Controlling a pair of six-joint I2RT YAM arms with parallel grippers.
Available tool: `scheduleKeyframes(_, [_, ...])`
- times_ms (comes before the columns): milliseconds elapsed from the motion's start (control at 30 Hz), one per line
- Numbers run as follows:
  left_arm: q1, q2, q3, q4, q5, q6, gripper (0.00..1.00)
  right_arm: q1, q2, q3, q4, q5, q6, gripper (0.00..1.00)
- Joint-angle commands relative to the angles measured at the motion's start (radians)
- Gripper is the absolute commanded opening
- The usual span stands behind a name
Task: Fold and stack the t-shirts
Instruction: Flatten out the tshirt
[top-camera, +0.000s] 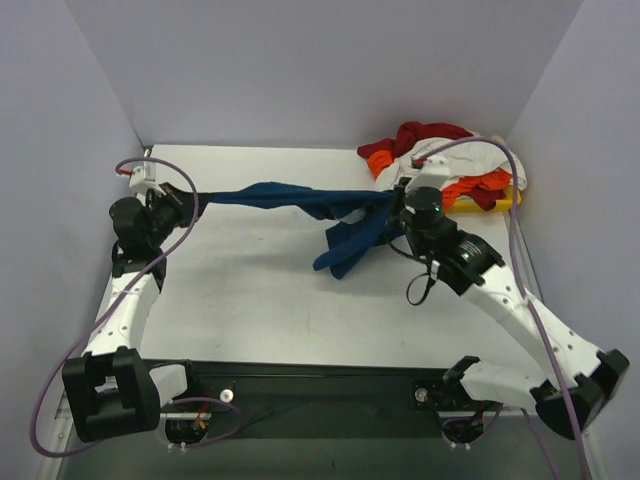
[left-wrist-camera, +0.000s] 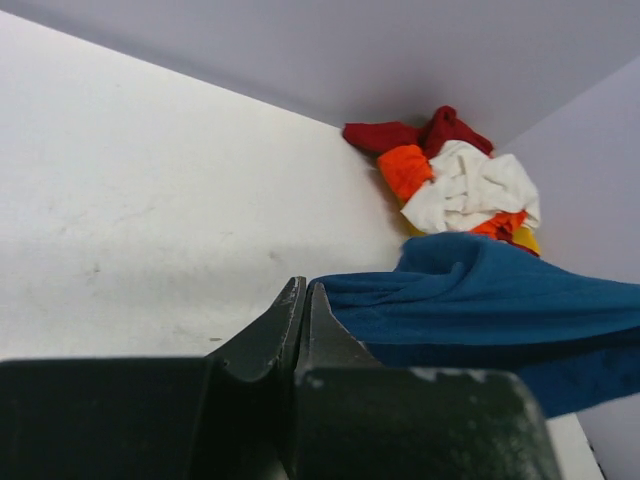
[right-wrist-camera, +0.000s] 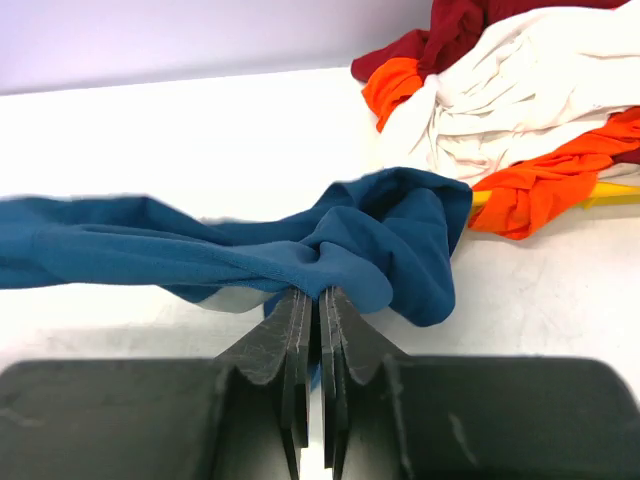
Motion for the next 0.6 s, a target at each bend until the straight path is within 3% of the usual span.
scheduleKeyframes(0, [0.120, -0.030, -0.008, 0.081, -0.047, -0.035, 0.00, -0.053, -0.122, -0.078, -0.113, 0.231, -0.031, 0.00])
scheduleKeyframes(167, [0.130, -0.014, -0.035, 0.147, 0.015, -0.071, 0.00, -0.055, -0.188, -0.126, -0.113, 0.164, -0.031, 0.04])
scheduleKeyframes(333, [0.128, -0.007, -0.047, 0.186, 0.048, -0.095, 0.00, -0.073, -0.138, -0.106, -0.096, 0.133, -0.032, 0.07])
scheduleKeyframes(433, [0.128, -0.018, -0.056, 0.194, 0.053, -0.102, 0.00, -0.098, -0.067, -0.075, -0.044, 0.031, -0.045, 0.10])
scheduleKeyframes(533, [0.127, -0.015, -0.065, 0.206, 0.061, -0.108, 0.00, -0.125, 0.048, -0.035, -0.007, -0.059, -0.048, 0.31])
scheduleKeyframes(567, [0.127, -0.014, -0.068, 0.210, 0.062, -0.118, 0.00, -0.139, 0.113, -0.015, -0.018, -0.109, -0.043, 0.46])
